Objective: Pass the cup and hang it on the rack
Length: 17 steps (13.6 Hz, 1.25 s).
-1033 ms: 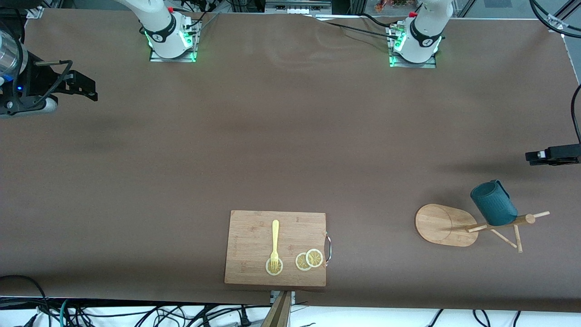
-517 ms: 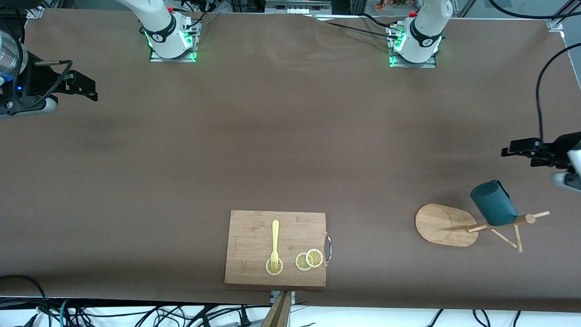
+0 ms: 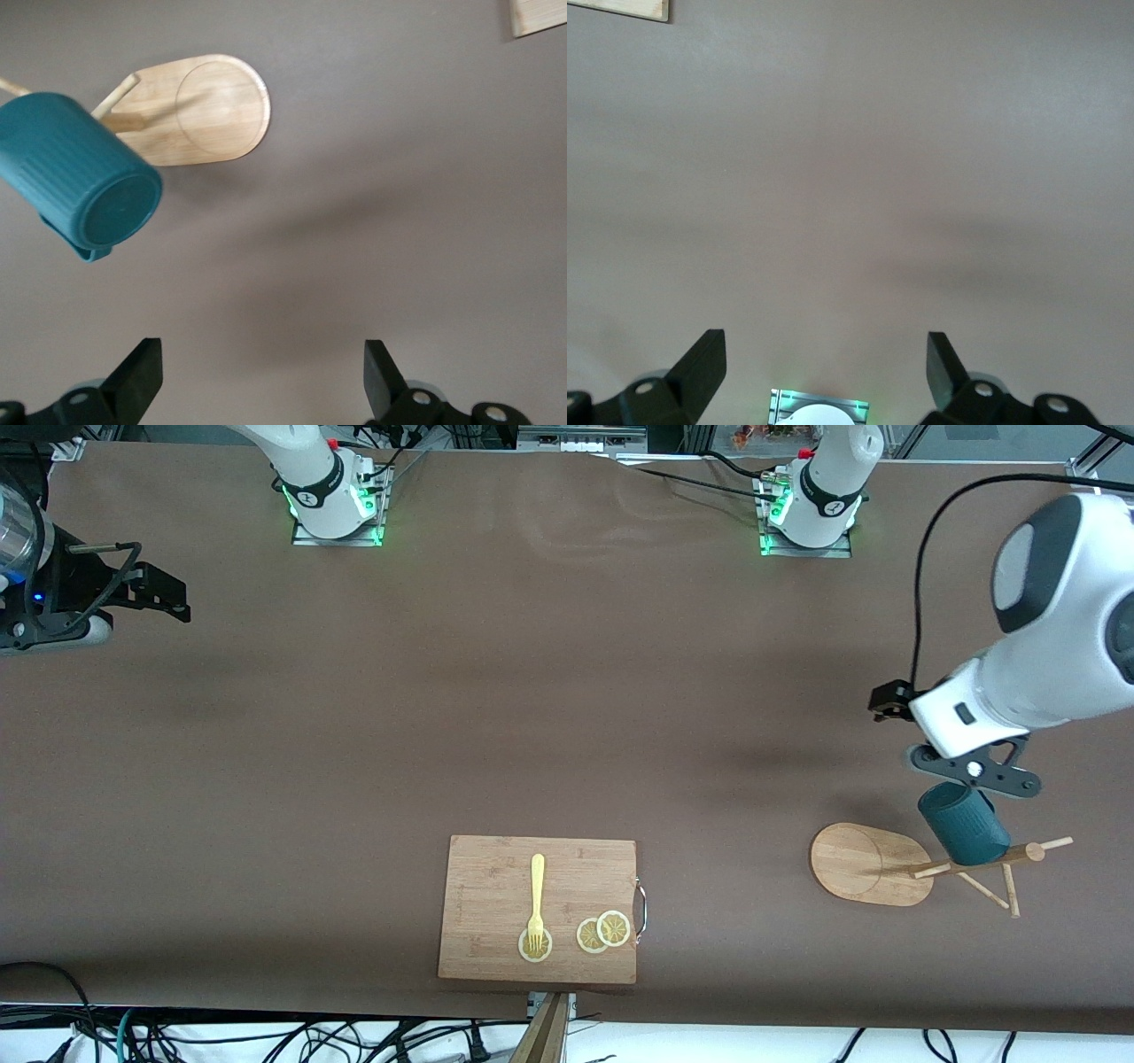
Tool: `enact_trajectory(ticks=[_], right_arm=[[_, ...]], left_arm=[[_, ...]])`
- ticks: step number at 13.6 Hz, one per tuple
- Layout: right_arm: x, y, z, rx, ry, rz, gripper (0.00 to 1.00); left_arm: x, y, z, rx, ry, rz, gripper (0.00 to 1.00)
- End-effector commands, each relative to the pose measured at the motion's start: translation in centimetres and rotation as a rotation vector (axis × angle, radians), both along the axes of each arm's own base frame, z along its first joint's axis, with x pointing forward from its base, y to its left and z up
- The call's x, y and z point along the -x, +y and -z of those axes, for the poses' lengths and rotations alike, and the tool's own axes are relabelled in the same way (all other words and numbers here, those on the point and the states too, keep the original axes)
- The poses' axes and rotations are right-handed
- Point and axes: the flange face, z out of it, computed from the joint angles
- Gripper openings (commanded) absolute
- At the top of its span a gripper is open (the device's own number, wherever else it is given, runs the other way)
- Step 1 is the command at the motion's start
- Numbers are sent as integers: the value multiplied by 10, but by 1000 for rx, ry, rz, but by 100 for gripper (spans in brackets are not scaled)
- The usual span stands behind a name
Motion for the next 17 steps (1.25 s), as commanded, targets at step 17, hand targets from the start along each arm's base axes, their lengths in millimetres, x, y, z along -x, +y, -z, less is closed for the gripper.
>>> enact_trajectory(ticks=[17], right_arm=[[-1,-2,-5,12,5,-10,100]], left_arm=[[64,44,-26,104,-240,-270,100]])
